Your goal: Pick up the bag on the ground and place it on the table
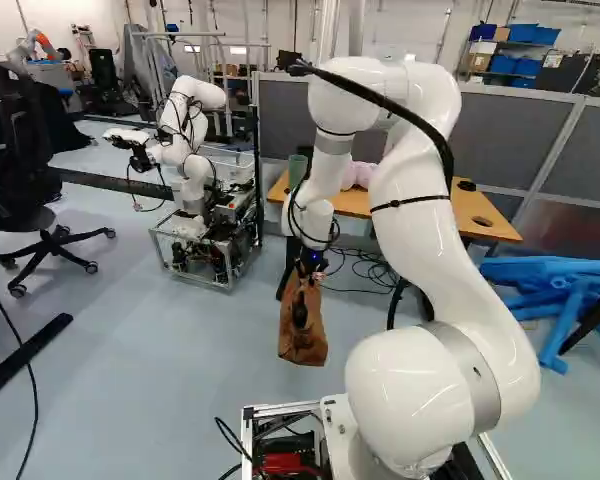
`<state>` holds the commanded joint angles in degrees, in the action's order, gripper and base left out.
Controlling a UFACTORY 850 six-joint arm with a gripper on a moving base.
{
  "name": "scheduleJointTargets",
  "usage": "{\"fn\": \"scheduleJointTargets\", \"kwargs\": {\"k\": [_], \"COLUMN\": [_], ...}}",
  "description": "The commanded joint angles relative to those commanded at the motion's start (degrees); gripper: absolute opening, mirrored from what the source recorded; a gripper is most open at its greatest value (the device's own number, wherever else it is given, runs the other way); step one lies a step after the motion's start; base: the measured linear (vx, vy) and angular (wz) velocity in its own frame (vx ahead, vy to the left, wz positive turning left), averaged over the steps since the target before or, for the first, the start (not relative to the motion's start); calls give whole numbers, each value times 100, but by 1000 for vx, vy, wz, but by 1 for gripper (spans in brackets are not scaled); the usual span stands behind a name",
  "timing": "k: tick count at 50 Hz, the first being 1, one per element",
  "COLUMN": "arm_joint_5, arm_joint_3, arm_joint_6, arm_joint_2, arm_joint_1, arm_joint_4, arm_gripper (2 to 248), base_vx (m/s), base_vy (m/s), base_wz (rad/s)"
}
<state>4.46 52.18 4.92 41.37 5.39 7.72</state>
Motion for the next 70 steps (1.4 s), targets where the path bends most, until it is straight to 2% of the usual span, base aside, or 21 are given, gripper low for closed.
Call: {"fn": "scheduleJointTargets", "kwargs": {"k": [33, 70], "arm_joint_5": [295, 798], "arm_joint_3": [-298, -442], "arm_joint_6": [0, 0], "arm_joint_2": [-724, -1447], "arm_joint_1": [-13, -39], "arm_joint_4": [0, 0], "arm_gripper": [21, 21], "base_vx": [0, 0], "base_vy": [0, 0], "base_wz": [0, 0]}}
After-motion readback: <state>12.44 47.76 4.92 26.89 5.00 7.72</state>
